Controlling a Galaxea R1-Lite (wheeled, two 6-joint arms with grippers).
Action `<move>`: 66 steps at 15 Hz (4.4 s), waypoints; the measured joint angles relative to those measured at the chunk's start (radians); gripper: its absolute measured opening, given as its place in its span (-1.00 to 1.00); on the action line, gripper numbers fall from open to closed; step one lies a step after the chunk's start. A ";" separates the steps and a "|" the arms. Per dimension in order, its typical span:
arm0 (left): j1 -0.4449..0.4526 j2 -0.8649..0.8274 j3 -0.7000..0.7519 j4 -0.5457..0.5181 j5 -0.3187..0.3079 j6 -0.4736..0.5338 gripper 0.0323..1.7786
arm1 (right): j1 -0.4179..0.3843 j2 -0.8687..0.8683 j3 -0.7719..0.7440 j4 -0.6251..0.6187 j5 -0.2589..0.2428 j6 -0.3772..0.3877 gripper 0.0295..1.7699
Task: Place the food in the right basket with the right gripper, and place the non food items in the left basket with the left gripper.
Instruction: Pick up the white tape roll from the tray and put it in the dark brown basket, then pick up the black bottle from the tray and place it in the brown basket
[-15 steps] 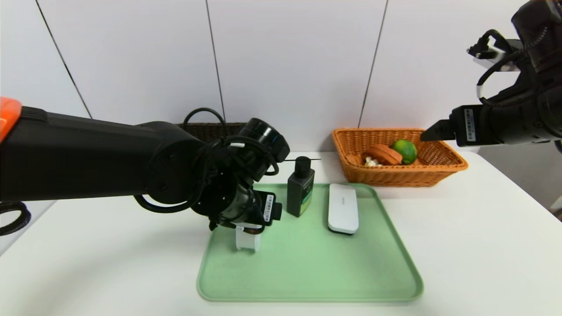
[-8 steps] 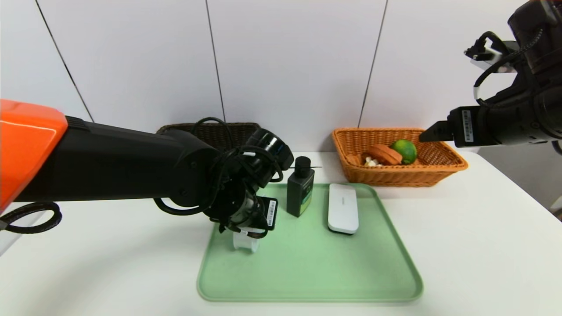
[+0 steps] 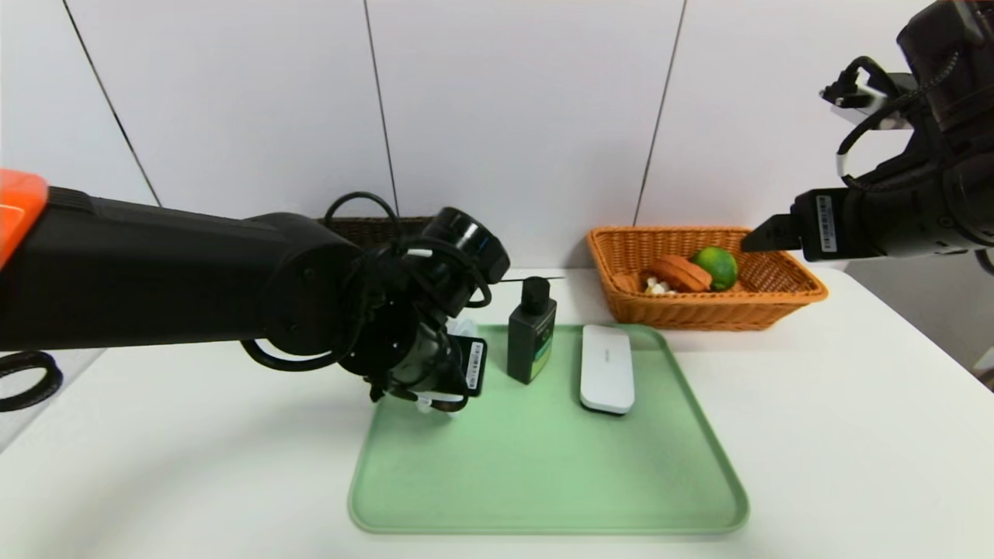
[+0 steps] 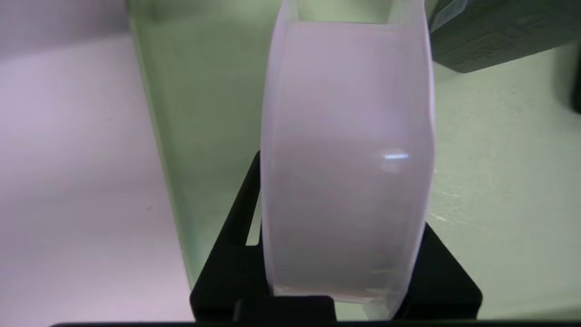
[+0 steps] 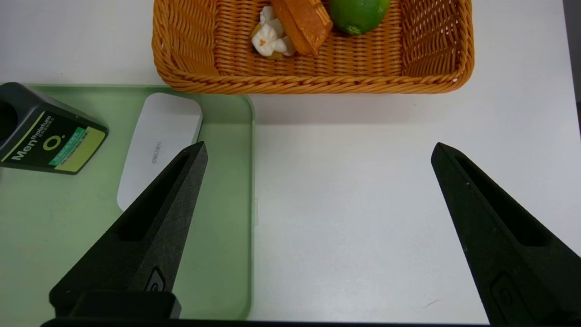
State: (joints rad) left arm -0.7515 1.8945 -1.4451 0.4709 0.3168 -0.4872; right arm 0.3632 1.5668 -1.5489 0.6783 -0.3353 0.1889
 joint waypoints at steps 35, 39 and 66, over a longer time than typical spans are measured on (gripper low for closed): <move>0.726 0.232 -0.523 0.057 -0.357 0.210 -0.36 | -0.029 0.023 0.017 -0.064 0.000 -0.004 0.93; 0.723 0.244 -0.523 0.063 -0.359 0.210 -0.36 | -0.030 0.023 0.015 -0.064 0.000 -0.004 0.93; 0.412 -0.397 0.034 -0.068 -0.350 0.246 0.82 | -0.030 0.017 0.015 -0.065 -0.002 -0.002 0.93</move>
State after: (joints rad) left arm -0.3396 1.4977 -1.4109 0.4026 -0.0332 -0.2413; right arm 0.3334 1.5840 -1.5340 0.6134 -0.3372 0.1870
